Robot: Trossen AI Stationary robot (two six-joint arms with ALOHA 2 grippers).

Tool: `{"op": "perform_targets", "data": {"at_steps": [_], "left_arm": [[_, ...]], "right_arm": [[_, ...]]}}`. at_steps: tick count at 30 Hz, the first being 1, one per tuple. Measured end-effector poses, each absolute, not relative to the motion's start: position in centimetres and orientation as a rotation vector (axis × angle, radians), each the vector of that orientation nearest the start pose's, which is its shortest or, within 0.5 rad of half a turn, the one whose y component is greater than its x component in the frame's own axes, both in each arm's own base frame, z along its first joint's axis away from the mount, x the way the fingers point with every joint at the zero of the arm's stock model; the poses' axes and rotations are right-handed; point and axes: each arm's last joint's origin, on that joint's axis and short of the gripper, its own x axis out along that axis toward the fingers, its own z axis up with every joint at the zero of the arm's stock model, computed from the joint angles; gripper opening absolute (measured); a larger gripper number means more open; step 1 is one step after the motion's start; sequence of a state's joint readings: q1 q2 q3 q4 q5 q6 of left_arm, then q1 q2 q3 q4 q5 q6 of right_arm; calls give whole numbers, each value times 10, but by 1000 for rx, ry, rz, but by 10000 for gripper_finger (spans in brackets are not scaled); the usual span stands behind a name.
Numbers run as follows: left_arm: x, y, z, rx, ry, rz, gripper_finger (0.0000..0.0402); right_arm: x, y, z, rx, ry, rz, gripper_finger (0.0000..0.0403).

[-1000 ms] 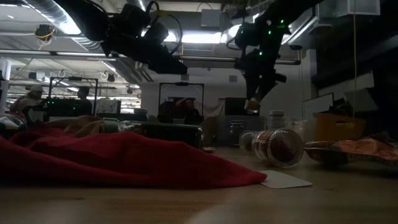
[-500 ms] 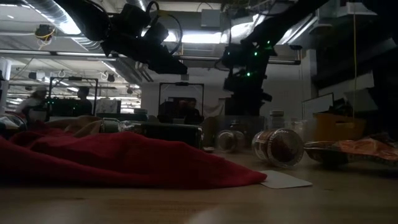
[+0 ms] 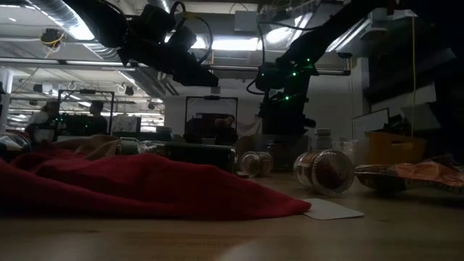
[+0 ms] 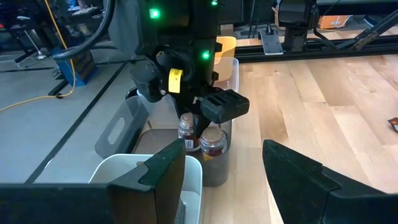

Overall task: Sort spices by type
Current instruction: Put the brown seasoning bottle into the black bin

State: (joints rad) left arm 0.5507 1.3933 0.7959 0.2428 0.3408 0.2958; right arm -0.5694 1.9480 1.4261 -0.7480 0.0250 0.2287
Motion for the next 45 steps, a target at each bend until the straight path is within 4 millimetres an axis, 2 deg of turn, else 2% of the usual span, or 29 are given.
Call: {"op": "perform_targets", "data": {"at_steps": [15,27,36,40,45], "left_arm": [[260,148,242,144,348,157,198],[260,148,242,157,350,155,198],[260,148,242,154,349,155,198],[260,148,242,148,349,156,198],[260,148,242,138,348,158,198]], "right_arm": [[327,-209,186,563,1181,-624,199],[327,-209,186,562,1179,-623,277],[326,-208,188,567,1189,-618,280],[327,-208,202,513,1243,-537,280],[334,-203,235,445,1280,-486,280]]}}
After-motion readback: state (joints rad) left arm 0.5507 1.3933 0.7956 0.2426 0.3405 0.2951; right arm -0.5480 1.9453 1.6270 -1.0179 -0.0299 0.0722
